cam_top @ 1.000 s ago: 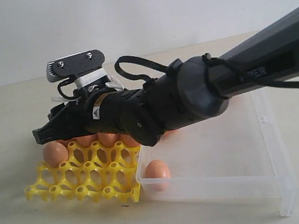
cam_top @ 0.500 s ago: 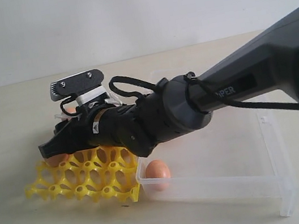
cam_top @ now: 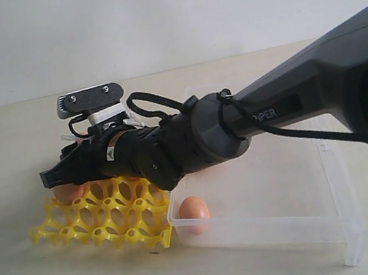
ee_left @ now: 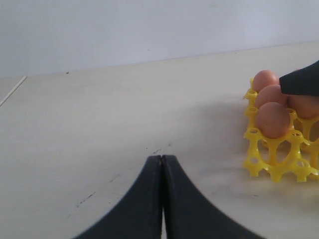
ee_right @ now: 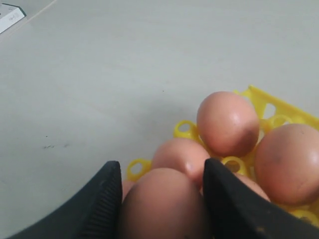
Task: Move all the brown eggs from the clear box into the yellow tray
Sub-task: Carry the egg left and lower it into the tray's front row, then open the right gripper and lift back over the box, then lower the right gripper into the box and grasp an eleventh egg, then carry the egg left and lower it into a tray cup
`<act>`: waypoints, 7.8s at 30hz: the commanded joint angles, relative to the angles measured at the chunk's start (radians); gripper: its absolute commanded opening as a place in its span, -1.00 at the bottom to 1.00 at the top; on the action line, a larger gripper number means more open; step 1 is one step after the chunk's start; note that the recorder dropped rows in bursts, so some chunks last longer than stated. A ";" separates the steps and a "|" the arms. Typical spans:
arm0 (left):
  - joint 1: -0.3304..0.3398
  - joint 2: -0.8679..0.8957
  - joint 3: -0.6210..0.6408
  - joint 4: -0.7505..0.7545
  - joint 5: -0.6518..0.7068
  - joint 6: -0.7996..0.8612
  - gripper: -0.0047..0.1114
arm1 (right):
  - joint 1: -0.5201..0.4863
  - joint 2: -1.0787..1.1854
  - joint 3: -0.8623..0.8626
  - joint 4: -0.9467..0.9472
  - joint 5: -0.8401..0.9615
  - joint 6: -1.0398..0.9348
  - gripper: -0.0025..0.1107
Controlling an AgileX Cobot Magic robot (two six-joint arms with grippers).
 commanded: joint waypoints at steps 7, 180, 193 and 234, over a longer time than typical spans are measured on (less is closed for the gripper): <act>0.001 -0.006 -0.004 -0.007 -0.014 -0.004 -0.92 | 0.014 0.000 -0.006 -0.001 -0.008 0.014 -0.96; 0.001 -0.006 -0.004 -0.007 -0.014 -0.004 -0.92 | -0.020 -0.190 0.296 0.166 -0.214 -0.187 -0.96; 0.001 -0.006 -0.004 -0.007 -0.014 -0.004 -0.92 | -0.002 -0.117 0.252 0.170 -0.258 -0.196 -0.96; 0.001 -0.006 -0.004 -0.007 -0.014 -0.004 -0.92 | 0.015 -0.097 0.252 0.170 -0.233 -0.240 -0.96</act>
